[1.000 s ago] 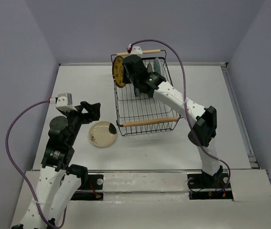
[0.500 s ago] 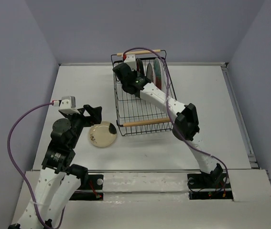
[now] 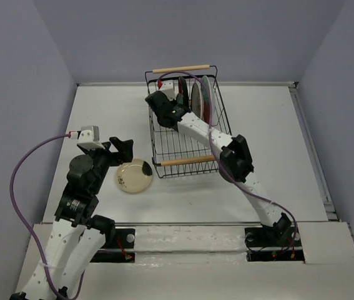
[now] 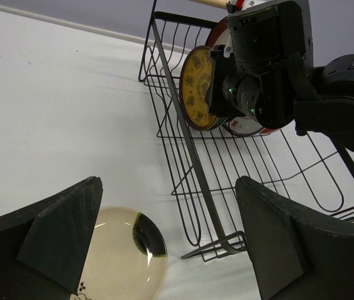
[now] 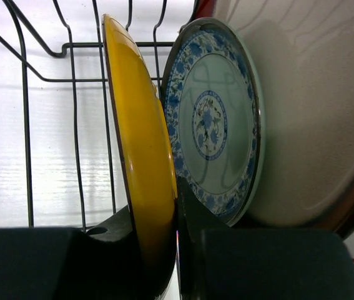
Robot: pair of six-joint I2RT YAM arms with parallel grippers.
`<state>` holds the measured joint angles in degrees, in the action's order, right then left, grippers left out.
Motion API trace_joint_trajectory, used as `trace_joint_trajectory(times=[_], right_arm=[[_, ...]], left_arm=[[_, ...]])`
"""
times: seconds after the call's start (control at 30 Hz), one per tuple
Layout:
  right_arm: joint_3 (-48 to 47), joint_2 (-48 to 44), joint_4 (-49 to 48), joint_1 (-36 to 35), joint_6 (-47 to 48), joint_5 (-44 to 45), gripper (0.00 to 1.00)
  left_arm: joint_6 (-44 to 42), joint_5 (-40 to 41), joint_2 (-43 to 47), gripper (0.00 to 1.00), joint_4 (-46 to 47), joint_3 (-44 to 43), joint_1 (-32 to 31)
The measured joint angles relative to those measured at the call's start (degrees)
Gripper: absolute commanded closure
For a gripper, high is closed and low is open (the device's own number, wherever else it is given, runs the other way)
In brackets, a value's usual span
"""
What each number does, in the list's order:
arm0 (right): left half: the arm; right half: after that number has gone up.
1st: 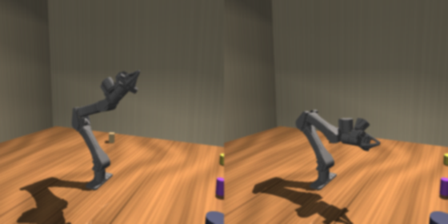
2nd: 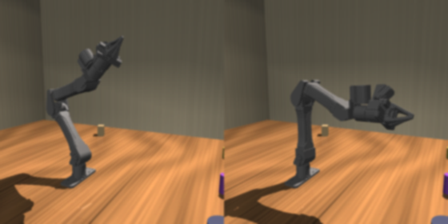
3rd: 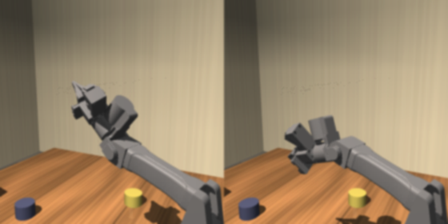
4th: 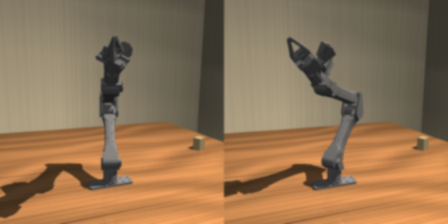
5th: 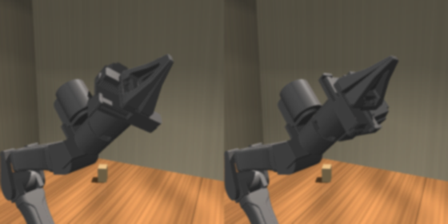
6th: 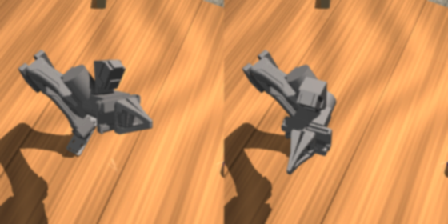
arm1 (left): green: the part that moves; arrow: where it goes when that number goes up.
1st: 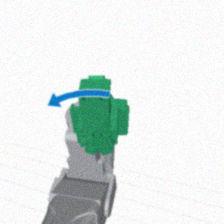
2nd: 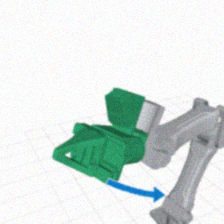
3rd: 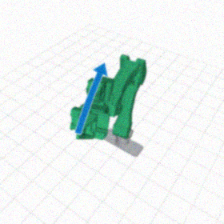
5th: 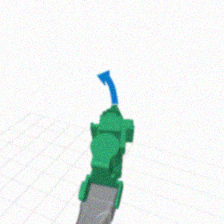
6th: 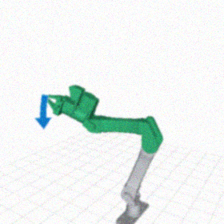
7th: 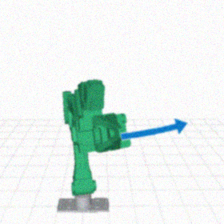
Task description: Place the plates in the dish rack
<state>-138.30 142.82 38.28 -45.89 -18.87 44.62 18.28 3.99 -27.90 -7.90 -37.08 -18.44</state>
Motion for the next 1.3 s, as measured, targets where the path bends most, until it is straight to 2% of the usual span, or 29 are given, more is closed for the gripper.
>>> trace_joint_trajectory(times=[0.4,0.83,0.87,0.93,0.97,1.0,1.03,1.13,1.3], right_arm=[[0.1,0.0,-0.5,0.1,0.1,0.7,0.93],[4.4,-2.1,-2.3,0.6,1.5,1.8,0.93],[4.6,-2.1,-2.3,0.7,1.4,1.7,0.91],[4.8,-2.1,-2.3,0.8,1.3,1.5,0.79],[4.8,-2.1,-2.3,0.9,1.3,1.4,0.71],[4.8,-2.1,-2.4,0.9,1.2,1.2,0.54],[4.8,-2.1,-2.5,0.9,1.0,1.1,0.49],[4.6,-2.1,-2.8,0.9,1.1,-0.2,0.39],[3.9,-2.5,-2.9,0.9,1.4,-4.0,0.34]], left_arm=[[0.0,1.3,-4.1,0.01,-1.3,0.0,-0.2],[0.0,2.3,-4.9,0.01,-1.9,0.0,-0.2],[0.0,2.4,-5.0,0.01,-1.9,0.0,-0.2],[0.0,2.5,-5.3,0.01,-1.9,0.0,-0.2],[0.0,2.6,-5.4,0.01,-2.0,0.0,-0.2],[0.0,2.8,-5.4,0.01,-2.1,0.0,-0.2],[0.0,3.1,-5.4,0.01,-2.3,0.0,-0.2],[0.0,3.8,-5.5,0.01,-2.3,0.0,-0.2],[0.3,4.0,-7.6,0.01,-2.4,0.0,-0.2]])
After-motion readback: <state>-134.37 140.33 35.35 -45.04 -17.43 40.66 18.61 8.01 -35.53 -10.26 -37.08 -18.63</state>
